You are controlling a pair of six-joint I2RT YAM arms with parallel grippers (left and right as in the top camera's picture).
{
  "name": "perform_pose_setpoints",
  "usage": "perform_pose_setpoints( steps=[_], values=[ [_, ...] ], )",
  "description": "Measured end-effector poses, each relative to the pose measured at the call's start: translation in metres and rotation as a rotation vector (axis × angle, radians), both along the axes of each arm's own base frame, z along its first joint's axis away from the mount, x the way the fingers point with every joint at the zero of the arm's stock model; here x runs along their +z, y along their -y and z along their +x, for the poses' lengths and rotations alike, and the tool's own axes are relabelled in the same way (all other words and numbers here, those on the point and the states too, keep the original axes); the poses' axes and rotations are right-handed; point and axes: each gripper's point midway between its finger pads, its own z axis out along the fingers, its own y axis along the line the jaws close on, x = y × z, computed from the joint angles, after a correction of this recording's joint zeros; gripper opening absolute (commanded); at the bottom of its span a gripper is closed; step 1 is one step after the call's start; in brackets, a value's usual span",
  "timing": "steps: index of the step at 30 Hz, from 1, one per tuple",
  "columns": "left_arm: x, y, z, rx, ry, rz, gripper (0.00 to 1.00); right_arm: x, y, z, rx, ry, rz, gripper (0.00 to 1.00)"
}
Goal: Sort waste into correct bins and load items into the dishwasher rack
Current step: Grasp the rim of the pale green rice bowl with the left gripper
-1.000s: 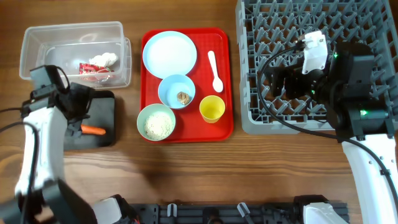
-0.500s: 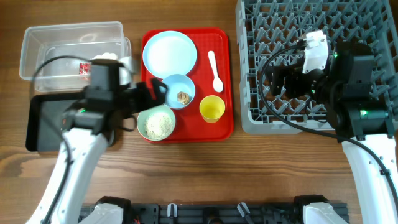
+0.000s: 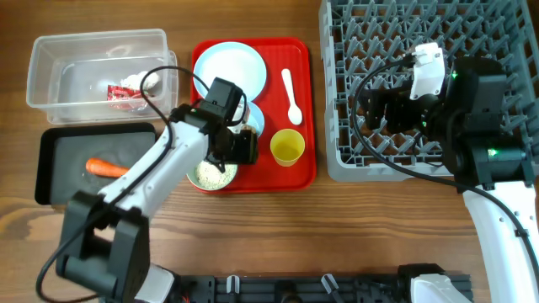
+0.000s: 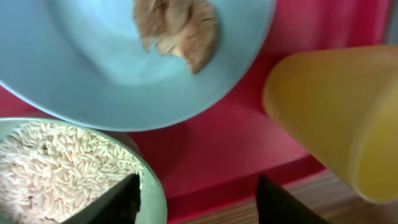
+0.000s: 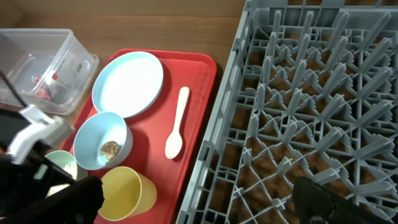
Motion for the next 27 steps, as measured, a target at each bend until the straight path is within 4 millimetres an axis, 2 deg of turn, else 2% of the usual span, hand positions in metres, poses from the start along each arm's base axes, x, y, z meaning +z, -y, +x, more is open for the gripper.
perform_pose_setpoints(
  steps=[6,12,15,16,18,21,27],
  values=[
    [-0.019,-0.003,-0.004,-0.003,-0.054,0.033,0.39,0.0,0.0,0.0,0.0,0.0,0.0,1.0],
    [-0.025,-0.005,-0.008,-0.004,-0.08,0.052,0.31,0.0,0.0,0.0,0.0,0.0,0.0,1.0],
    [-0.026,-0.006,-0.01,-0.011,-0.085,0.068,0.19,0.0,0.0,0.0,0.0,0.0,0.0,1.0],
    [-0.026,-0.006,-0.011,-0.011,-0.086,0.072,0.12,0.0,0.0,0.0,0.0,0.0,0.0,1.0],
    [-0.026,-0.008,-0.011,-0.012,-0.084,0.081,0.08,0.0,0.0,0.0,0.0,0.0,0.0,1.0],
    [-0.027,-0.009,-0.011,-0.014,-0.085,0.089,0.04,0.0,0.0,0.0,0.0,0.0,0.0,1.0],
    [-0.024,-0.011,-0.01,-0.009,-0.081,0.102,0.04,0.0,0.0,0.0,0.0,0.0,0.0,1.0]
  ],
)
